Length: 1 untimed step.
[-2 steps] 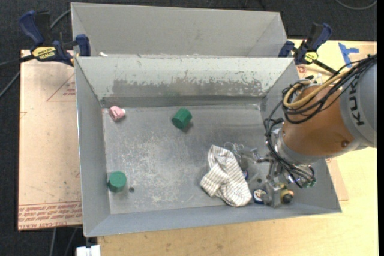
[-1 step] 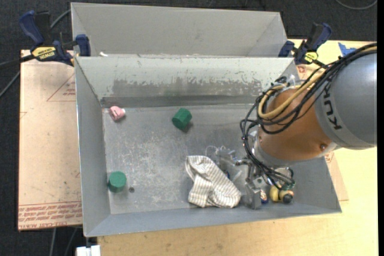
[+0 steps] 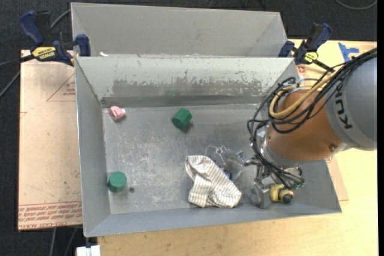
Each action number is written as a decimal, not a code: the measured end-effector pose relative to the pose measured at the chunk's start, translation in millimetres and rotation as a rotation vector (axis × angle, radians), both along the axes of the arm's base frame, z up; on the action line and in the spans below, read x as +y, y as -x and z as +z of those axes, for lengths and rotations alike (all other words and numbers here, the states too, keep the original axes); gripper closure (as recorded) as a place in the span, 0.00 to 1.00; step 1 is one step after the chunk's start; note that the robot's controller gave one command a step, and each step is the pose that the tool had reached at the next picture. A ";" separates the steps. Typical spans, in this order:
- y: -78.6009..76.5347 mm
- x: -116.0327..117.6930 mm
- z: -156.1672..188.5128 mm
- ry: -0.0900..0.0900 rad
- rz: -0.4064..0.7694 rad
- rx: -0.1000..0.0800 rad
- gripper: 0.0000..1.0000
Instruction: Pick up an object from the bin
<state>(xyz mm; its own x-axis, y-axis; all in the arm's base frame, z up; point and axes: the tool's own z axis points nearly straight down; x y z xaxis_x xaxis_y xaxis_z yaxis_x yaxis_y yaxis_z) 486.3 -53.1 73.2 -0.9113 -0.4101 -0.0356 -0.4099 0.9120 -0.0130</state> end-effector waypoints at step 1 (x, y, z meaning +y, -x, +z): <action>-5.7 69.0 -1.9 0.003 0.152 -0.003 0.00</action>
Offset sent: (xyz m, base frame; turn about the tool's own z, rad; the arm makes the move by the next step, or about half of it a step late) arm 0.0119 0.0694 -0.0032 -0.0762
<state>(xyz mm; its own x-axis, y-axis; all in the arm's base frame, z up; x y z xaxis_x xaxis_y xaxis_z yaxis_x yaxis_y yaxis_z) 492.0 15.9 71.3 -0.8384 -0.5439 -0.0364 -0.5436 0.8391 -0.0170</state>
